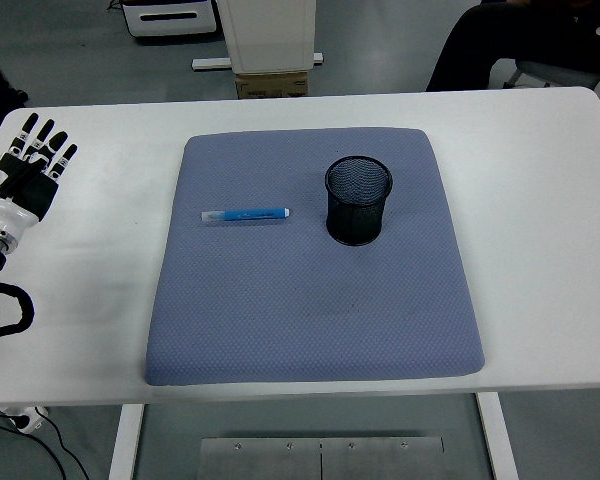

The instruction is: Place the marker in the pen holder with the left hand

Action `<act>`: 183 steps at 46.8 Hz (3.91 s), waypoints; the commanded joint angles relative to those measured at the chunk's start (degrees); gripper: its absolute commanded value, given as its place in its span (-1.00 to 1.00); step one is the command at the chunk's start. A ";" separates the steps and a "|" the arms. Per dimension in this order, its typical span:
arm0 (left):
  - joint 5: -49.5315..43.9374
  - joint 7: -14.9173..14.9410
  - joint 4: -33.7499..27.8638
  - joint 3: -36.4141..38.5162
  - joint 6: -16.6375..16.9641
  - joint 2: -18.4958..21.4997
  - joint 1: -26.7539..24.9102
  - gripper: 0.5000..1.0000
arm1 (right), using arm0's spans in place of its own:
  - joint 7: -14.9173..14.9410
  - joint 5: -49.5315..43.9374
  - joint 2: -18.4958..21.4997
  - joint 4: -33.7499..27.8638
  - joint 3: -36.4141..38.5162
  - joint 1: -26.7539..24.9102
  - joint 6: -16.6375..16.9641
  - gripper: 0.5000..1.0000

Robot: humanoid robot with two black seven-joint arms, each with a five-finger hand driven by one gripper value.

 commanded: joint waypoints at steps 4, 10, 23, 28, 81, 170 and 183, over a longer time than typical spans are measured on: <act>-1.29 0.00 -0.01 -0.09 0.58 -0.04 0.02 1.00 | -0.01 0.00 0.00 0.00 0.00 0.00 0.01 1.00; -3.50 0.09 -0.09 0.08 0.76 0.22 -0.16 1.00 | -0.01 0.00 0.00 0.00 0.00 0.00 0.01 1.00; 8.00 0.79 -0.18 3.42 7.17 0.04 -1.83 1.00 | -0.01 0.00 0.00 0.00 0.00 0.00 0.01 1.00; 14.60 0.79 -0.27 4.39 7.88 0.13 -2.88 1.00 | -0.01 0.00 0.00 0.00 0.00 0.00 0.01 1.00; 22.25 0.61 -5.72 39.01 1.20 5.05 -28.45 1.00 | -0.01 0.00 0.00 0.00 0.00 0.00 0.01 1.00; 60.93 0.88 -2.64 56.07 6.38 -9.71 -38.30 1.00 | -0.01 0.00 0.00 0.00 0.00 0.00 0.01 1.00; 62.77 0.97 -2.64 57.39 7.70 -10.15 -39.18 1.00 | -0.01 0.00 0.00 0.00 0.00 0.00 0.01 1.00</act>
